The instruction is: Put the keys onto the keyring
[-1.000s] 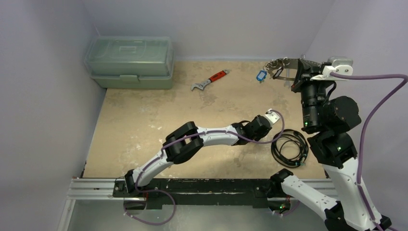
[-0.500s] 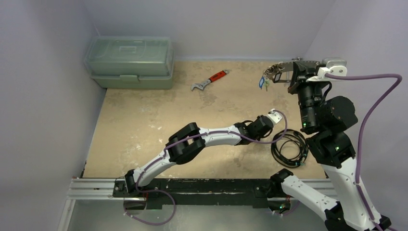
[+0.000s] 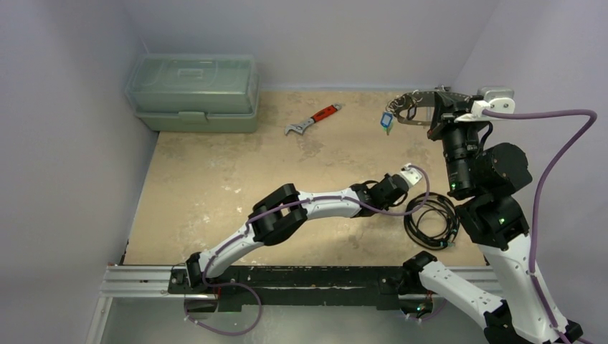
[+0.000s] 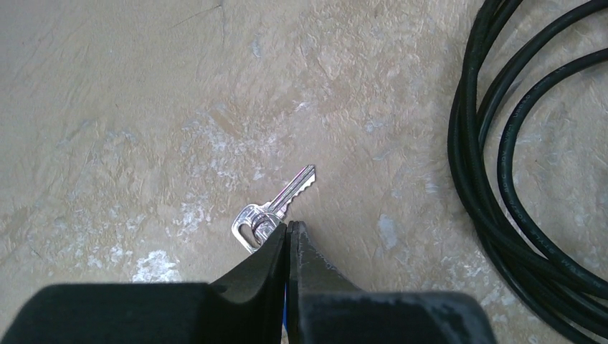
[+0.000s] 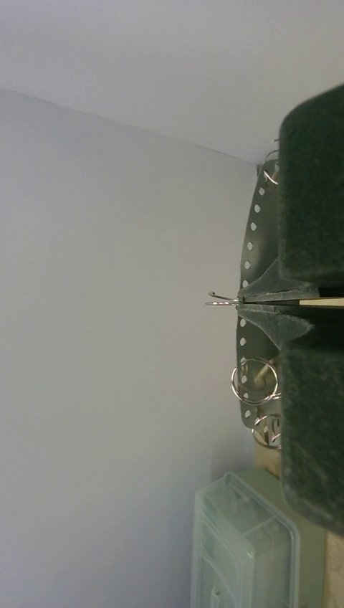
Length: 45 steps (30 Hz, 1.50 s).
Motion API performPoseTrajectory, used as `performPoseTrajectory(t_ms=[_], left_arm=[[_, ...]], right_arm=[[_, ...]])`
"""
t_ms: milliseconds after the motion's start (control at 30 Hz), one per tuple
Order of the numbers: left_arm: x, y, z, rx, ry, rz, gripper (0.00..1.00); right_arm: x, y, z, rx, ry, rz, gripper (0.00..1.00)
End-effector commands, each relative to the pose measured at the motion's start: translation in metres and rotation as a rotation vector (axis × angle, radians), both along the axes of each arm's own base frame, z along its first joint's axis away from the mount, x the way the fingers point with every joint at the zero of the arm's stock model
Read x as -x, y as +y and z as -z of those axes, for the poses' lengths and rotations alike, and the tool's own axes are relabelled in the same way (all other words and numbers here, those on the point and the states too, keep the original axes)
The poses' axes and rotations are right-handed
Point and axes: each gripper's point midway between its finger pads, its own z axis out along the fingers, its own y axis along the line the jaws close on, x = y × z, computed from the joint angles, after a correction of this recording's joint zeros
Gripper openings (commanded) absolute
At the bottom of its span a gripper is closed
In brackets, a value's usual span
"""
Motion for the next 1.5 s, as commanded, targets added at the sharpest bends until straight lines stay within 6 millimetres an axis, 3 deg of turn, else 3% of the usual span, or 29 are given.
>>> performPoseTrajectory(t_ms=[0,267,567,800,933,1067,1167,1467], left_arm=[[0.0,0.001,-0.011,0.025,-0.026,0.017,0.0],[0.022,0.002,-0.057,0.162,-0.006,0.115,0.0],[0.052,0.025,-0.076,0.261,0.079,0.164,0.0],[0.053,0.038,-0.088,0.316,0.129,0.155,0.0],[0.053,0.043,-0.08,0.294,0.144,0.142,0.0],[0.045,0.046,-0.068,0.261,0.146,0.081,0.26],[0.038,0.044,-0.063,0.245,0.169,0.016,0.34],[0.04,0.038,-0.027,0.202,0.28,-0.054,0.3]], right_arm=[[0.006,-0.001,-0.018,-0.036,-0.063,-0.014,0.0],[0.005,-0.001,-0.017,-0.035,-0.063,-0.016,0.0],[0.004,0.003,-0.015,-0.032,-0.058,-0.028,0.0],[-0.001,0.009,-0.009,-0.033,-0.047,-0.051,0.0],[-0.001,0.01,-0.006,-0.033,-0.039,-0.054,0.0],[-0.002,0.011,-0.002,-0.031,-0.03,-0.056,0.0],[-0.002,0.011,0.001,-0.029,-0.023,-0.059,0.0],[-0.003,0.012,0.004,-0.025,-0.018,-0.061,0.0]])
